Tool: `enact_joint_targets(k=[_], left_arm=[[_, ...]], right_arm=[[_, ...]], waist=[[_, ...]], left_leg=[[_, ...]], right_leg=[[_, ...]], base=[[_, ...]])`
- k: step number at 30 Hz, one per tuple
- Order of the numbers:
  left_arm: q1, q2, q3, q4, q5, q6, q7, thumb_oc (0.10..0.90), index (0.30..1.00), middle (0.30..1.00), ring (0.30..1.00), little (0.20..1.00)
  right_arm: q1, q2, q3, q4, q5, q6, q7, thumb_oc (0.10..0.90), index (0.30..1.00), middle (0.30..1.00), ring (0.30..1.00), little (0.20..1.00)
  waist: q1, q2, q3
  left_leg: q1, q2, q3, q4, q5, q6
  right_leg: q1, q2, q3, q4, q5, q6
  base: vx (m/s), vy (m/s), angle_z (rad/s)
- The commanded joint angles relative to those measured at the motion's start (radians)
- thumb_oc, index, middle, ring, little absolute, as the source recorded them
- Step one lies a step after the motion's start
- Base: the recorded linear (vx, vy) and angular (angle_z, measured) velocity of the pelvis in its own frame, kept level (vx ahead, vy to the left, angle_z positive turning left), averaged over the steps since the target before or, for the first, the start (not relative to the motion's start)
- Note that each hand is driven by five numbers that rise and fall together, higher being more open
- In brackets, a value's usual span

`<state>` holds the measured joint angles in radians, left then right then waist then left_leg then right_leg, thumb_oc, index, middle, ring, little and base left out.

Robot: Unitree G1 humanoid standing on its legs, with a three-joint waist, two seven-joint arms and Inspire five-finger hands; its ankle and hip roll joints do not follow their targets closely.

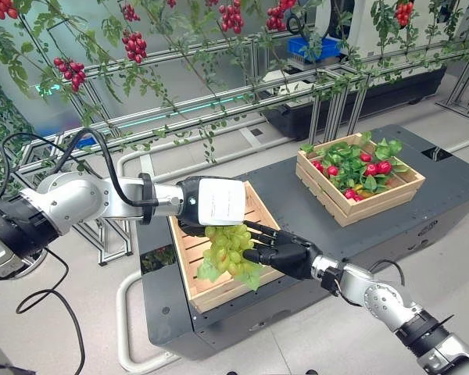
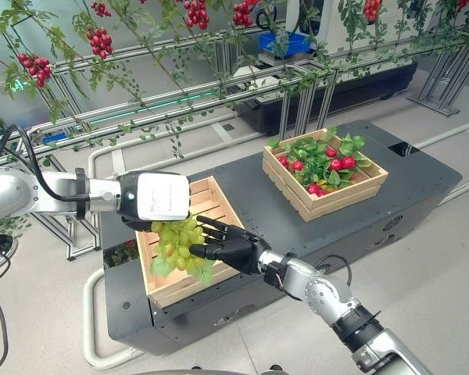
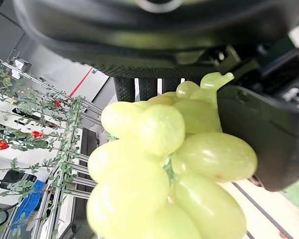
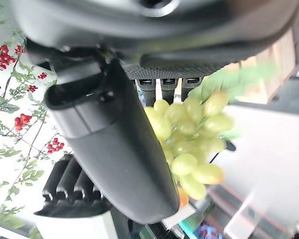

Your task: Pick up the fruits from the basket on one side to the basket on the other side

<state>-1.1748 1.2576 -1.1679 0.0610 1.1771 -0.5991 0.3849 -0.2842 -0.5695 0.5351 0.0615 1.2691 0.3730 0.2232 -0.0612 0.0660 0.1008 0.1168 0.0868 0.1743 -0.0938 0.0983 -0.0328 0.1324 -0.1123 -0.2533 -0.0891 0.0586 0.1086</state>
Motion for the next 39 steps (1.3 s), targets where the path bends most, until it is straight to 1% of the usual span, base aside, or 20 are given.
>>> enact_joint_targets(k=[1,6,11,18,22,24,25,27,29,34,37,39], left_arm=[[-0.085,-0.014,0.117,0.130,-0.007,0.054,0.056,0.400,0.300,0.300,0.300,0.300],[-0.089,-0.029,0.107,0.148,0.000,0.066,0.051,0.400,0.300,0.300,0.300,0.300],[-0.081,-0.043,0.104,0.167,0.012,0.076,0.073,0.400,0.300,0.300,0.300,0.300],[-0.087,-0.068,0.101,0.171,0.028,0.074,0.083,0.400,0.300,0.300,0.300,0.300],[-0.085,-0.093,0.097,0.180,0.041,0.067,0.090,0.400,0.300,0.300,0.300,0.300],[-0.080,-0.106,0.098,0.184,0.050,0.061,0.091,0.400,0.300,0.300,0.300,0.300],[-0.074,-0.118,0.100,0.185,0.056,0.056,0.084,0.400,0.300,0.300,0.300,0.300],[-0.069,-0.129,0.100,0.197,0.061,0.045,0.087,0.400,0.300,0.300,0.300,0.300],[-0.064,-0.136,0.101,0.207,0.066,0.037,0.096,0.400,0.300,0.300,0.300,0.300],[-0.065,-0.165,0.093,0.236,0.074,0.009,0.161,0.400,0.300,0.300,0.300,0.300],[-0.072,-0.189,0.088,0.247,0.084,-0.003,0.180,0.400,0.300,0.300,0.300,0.300],[-0.073,-0.211,0.087,0.255,0.095,-0.011,0.184,0.400,0.300,0.300,0.300,0.300]], right_arm=[[-0.104,0.048,0.005,-0.125,0.121,-0.015,0.101,0.800,0.900,0.900,0.900,0.900],[-0.111,0.062,0.034,-0.134,0.121,-0.022,0.105,0.800,0.900,0.900,0.900,0.900],[-0.117,0.069,0.048,-0.138,0.114,-0.014,0.098,0.800,0.900,0.900,0.900,0.900],[-0.131,0.100,0.070,-0.111,0.148,0.014,0.119,0.800,0.900,0.900,0.900,0.900],[-0.139,0.132,0.087,-0.102,0.199,-0.004,0.134,0.800,0.900,0.900,0.900,0.900],[-0.142,0.152,0.089,-0.104,0.210,-0.027,0.133,0.800,0.900,0.900,0.900,0.900],[-0.147,0.170,0.093,-0.105,0.220,-0.052,0.121,0.800,0.900,0.900,0.900,0.900],[-0.148,0.192,0.091,-0.099,0.241,-0.068,0.112,0.800,0.900,0.900,0.900,0.900],[-0.147,0.208,0.087,-0.092,0.244,-0.070,0.112,0.800,0.900,0.900,0.900,0.900],[-0.137,0.249,0.089,-0.063,0.283,-0.065,0.117,0.800,0.900,0.900,0.900,0.900],[-0.144,0.271,0.089,-0.036,0.291,-0.075,0.133,0.800,0.900,0.900,0.900,0.900],[-0.148,0.290,0.090,-0.022,0.299,-0.100,0.135,0.800,0.900,0.900,0.900,0.900]], waist=[[0.032,-0.028,-0.052],[0.035,-0.028,-0.053],[0.033,-0.027,-0.051],[0.038,-0.026,-0.052],[0.043,-0.026,-0.052],[0.046,-0.025,-0.051],[0.047,-0.025,-0.051],[0.048,-0.024,-0.051],[0.048,-0.023,-0.051],[0.049,-0.020,-0.055],[0.051,-0.020,-0.055],[0.053,-0.020,-0.055]], left_leg=[[0.063,0.016,0.014,0.007,-0.128,-0.023],[0.060,0.017,0.012,0.007,-0.125,-0.024],[0.060,0.018,0.009,0.007,-0.124,-0.025],[0.061,0.019,0.005,0.007,-0.123,-0.026],[0.061,0.020,0.001,0.007,-0.123,-0.026],[0.060,0.020,-0.003,0.007,-0.122,-0.027],[0.060,0.021,-0.005,0.007,-0.122,-0.027],[0.061,0.020,-0.008,0.007,-0.122,-0.026],[0.061,0.020,-0.010,0.007,-0.123,-0.026],[0.061,0.021,-0.011,0.007,-0.123,-0.026],[0.061,0.021,-0.014,0.007,-0.122,-0.026],[0.061,0.021,-0.019,0.007,-0.123,-0.026]], right_leg=[[0.072,-0.044,-0.032,0.002,-0.067,0.013],[0.069,-0.045,-0.032,0.002,-0.067,0.012],[0.069,-0.045,-0.028,0.002,-0.067,0.011],[0.073,-0.047,-0.034,0.002,-0.067,0.011],[0.075,-0.047,-0.040,0.002,-0.068,0.011],[0.075,-0.047,-0.041,0.002,-0.069,0.010],[0.076,-0.046,-0.042,0.002,-0.069,0.009],[0.077,-0.046,-0.042,0.002,-0.070,0.009],[0.077,-0.046,-0.040,0.002,-0.071,0.009],[0.076,-0.046,-0.040,0.002,-0.071,0.009],[0.077,-0.046,-0.041,0.002,-0.072,0.008],[0.078,-0.046,-0.043,0.002,-0.073,0.008]], base=[[0.00,0.000,0.00],[0.00,0.000,0.00],[0.00,0.000,0.00],[0.00,0.000,0.00],[0.00,0.000,0.00],[0.00,0.000,0.00],[-0.01,-0.005,0.03],[0.00,-0.002,0.02],[0.00,0.000,0.00],[0.00,0.000,0.00],[0.00,0.000,0.00],[0.00,0.000,0.00]])
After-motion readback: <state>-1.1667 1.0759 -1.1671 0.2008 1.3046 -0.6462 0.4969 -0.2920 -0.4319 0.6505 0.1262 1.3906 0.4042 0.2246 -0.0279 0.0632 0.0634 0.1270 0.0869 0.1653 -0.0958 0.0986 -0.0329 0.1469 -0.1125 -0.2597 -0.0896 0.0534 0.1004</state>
